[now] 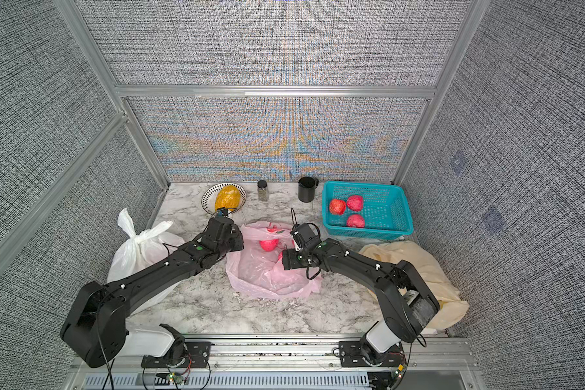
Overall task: Untie the knot of a plastic bag & take out the apple
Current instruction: Adjust the plastic bag at the center of the board.
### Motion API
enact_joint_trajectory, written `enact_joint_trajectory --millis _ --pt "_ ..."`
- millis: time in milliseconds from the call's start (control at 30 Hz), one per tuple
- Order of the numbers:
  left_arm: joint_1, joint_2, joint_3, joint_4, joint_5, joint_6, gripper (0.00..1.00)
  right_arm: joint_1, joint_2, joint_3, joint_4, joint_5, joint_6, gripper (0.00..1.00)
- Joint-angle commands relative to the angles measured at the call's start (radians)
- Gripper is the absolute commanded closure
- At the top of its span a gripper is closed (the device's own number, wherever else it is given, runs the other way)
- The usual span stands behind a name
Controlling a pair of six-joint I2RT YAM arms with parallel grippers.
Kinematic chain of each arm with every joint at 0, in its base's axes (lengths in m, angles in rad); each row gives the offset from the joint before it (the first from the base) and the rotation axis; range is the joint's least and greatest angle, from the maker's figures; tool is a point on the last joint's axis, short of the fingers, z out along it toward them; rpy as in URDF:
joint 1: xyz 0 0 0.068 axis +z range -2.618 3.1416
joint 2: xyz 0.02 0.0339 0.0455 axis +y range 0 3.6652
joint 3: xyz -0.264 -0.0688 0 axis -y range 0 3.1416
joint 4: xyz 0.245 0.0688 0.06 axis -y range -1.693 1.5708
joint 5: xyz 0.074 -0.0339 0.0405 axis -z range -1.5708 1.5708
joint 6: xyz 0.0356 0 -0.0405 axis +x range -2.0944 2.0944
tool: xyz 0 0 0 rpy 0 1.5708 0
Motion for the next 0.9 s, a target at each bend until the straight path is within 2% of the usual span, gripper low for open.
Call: enact_joint_trajectory --millis 0,167,267,400,433,867 --pt "0.0 0.007 0.006 0.024 0.005 0.007 0.69 -0.008 -0.014 -0.023 0.042 -0.002 0.014 0.21" --pt "0.0 0.021 0.012 0.028 0.013 0.008 0.69 -0.021 -0.025 -0.069 0.086 -0.02 0.014 0.39" --pt "0.0 0.022 0.012 0.025 0.01 0.01 0.69 -0.032 -0.023 -0.097 0.117 -0.03 0.013 0.59" --pt "0.0 0.023 0.016 0.02 0.008 0.012 0.69 -0.049 -0.012 -0.133 0.155 -0.034 0.016 0.95" --pt "0.0 0.024 0.015 0.02 0.008 0.012 0.69 -0.053 -0.011 -0.141 0.166 -0.037 0.016 1.0" --pt "0.0 0.06 0.045 0.009 0.014 0.02 0.69 -0.13 0.052 -0.261 0.273 -0.067 0.0 1.0"
